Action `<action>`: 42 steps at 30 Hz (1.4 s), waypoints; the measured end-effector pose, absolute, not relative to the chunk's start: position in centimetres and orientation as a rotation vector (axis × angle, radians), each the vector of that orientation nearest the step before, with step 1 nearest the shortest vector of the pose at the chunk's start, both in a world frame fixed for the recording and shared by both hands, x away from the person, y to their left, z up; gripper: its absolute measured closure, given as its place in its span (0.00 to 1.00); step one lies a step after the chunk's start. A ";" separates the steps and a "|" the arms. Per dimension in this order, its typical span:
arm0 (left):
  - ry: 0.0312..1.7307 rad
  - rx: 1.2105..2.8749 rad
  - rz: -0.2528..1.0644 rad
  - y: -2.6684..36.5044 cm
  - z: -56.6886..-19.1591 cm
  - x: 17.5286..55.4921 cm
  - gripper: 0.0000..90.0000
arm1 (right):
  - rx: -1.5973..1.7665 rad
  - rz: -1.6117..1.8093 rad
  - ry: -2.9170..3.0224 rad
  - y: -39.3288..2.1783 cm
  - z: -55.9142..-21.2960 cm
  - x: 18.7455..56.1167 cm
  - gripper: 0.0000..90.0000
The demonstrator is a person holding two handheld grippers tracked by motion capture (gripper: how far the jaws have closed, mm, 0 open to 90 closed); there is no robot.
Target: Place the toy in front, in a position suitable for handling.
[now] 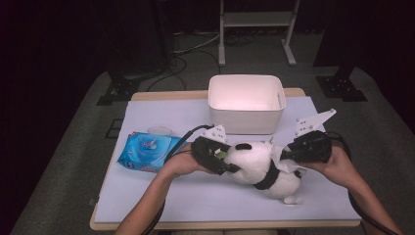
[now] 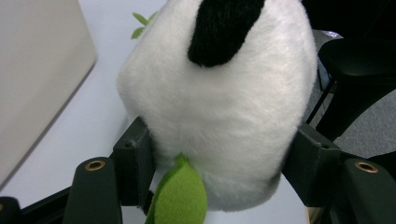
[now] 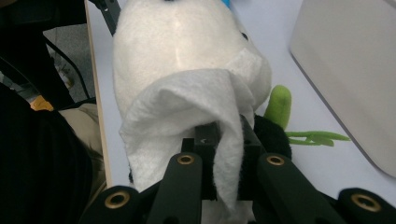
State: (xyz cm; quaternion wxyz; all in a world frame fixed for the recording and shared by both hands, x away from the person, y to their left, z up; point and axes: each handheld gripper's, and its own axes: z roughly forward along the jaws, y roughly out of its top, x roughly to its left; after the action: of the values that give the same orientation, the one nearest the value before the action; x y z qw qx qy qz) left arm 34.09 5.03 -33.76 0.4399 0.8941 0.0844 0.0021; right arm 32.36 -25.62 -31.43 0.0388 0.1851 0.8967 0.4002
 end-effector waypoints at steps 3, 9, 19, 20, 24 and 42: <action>0.209 2.214 0.016 5.5 -32.9 34.0 0.39 | 0.558 1.226 2.745 -25.4 -31.1 32.2 0.92; 0.191 2.224 0.039 6.0 -32.2 33.9 0.39 | 0.567 1.207 2.760 -25.7 -31.5 32.0 0.92; 0.181 2.215 0.017 5.4 -32.6 33.8 0.36 | 0.639 1.190 2.763 -27.4 -33.5 31.9 0.92; 0.180 2.214 0.017 5.4 -32.6 33.8 0.36 | 0.648 1.188 2.761 -27.6 -33.6 31.9 0.92; 0.180 2.214 0.020 5.3 -32.5 33.8 0.36 | 0.680 1.204 2.754 -28.2 -34.2 31.8 0.92; 0.146 2.290 0.113 5.4 -29.5 33.4 0.38 | 0.557 1.233 2.747 -25.1 -31.9 32.3 0.92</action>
State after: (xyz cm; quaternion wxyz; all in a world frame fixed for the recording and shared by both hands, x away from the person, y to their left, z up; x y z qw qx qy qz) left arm 33.41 5.35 -29.49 0.4098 0.9092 0.0580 0.0447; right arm 32.28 -25.12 -31.95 0.0396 0.1816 0.8964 0.4024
